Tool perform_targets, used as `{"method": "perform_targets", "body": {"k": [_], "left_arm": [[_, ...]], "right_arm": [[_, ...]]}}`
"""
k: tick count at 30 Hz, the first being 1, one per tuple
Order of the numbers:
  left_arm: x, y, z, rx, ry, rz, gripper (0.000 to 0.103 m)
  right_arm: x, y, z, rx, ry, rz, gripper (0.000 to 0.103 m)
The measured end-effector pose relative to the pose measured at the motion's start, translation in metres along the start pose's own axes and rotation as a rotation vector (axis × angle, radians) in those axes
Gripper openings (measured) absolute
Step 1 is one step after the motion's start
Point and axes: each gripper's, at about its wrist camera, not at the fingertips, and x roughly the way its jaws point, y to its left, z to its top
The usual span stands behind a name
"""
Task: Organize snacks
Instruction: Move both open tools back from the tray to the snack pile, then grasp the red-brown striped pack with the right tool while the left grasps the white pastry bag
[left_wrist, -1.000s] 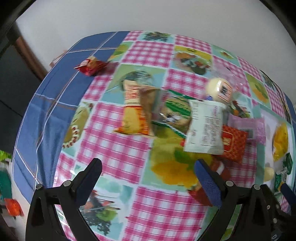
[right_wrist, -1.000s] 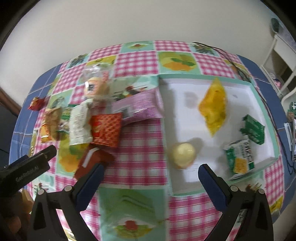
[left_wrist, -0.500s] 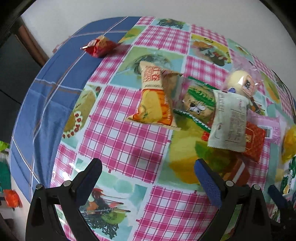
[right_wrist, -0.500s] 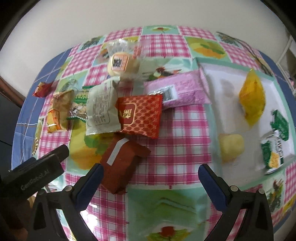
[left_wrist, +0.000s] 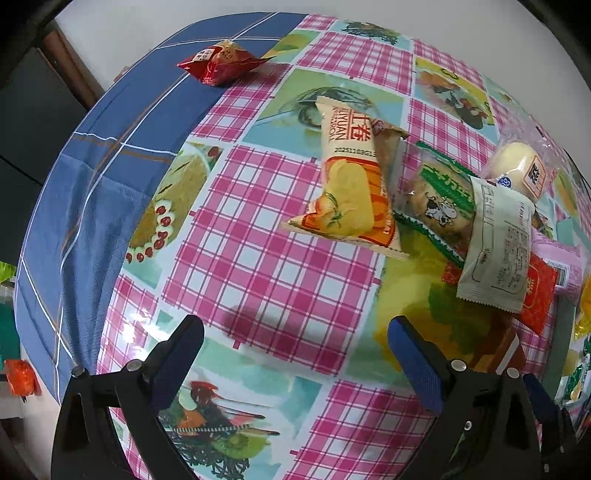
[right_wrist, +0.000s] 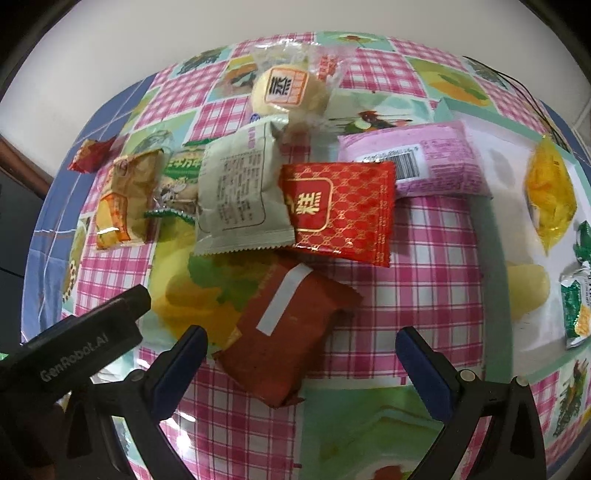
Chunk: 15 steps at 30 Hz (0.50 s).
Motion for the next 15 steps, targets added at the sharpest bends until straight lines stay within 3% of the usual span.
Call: {"method": "perform_targets", "body": {"k": [15], "left_arm": [[-0.010, -0.018, 0.008, 0.028, -0.022, -0.019, 0.100]], "right_arm": [[0.002, -0.036, 0.000, 0.058, 0.009, -0.063, 0.103]]}}
